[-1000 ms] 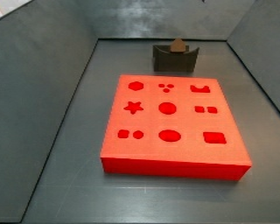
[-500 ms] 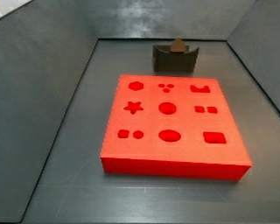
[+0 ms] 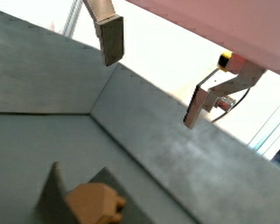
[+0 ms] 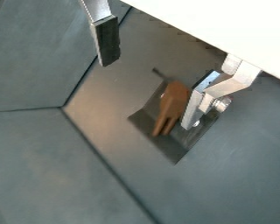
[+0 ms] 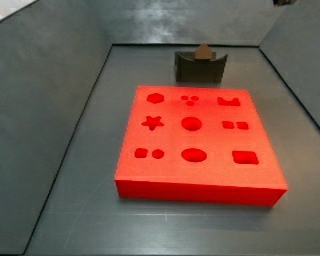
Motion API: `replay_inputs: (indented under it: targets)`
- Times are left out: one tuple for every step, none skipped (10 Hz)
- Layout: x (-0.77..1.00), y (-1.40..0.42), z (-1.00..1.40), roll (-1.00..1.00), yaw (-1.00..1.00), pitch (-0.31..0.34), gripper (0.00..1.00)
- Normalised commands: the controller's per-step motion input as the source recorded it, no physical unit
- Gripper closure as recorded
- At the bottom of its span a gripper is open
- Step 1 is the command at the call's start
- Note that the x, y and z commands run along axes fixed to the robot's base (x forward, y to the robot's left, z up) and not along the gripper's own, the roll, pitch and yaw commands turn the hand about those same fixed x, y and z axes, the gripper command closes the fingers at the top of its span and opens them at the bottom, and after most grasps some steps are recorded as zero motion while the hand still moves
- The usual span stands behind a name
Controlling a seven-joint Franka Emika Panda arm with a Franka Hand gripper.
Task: Pick up the 3 prong object. Move up. Place the 3 prong object on the fixture. Regrasp the 3 prong object. Move to above the board. Insert the 3 prong object.
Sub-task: Regrasp the 3 prong object.
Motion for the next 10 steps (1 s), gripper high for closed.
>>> replay_inputs:
  targets:
    - [0.09, -0.04, -0.01, 0.77, 0.09, 0.12, 0.0]
    - [0.09, -0.04, -0.02, 0.51, 0.11, 0.118, 0.0]
    - [0.09, -0.04, -0.01, 0.39, 0.12, 0.111, 0.0]
    - [0.07, -0.02, 0.0, 0.21, 0.14, 0.081, 0.0]
    - [0.03, 0.08, -1.0, 0.18, 0.07, 0.047, 0.0]
    - [0.03, 0.07, -1.0, 0.16, 0.08, 0.019, 0.0]
    - [0.04, 0.07, -1.0, 0.15, 0.08, 0.0, 0.0]
    - [0.05, 0.06, -1.0, 0.08, 0.08, -0.031, 0.0]
    - [0.06, 0.06, -1.0, 0.07, 0.07, -0.042, 0.0]
    - [0.07, 0.06, -1.0, 0.06, 0.06, -0.054, 0.0]
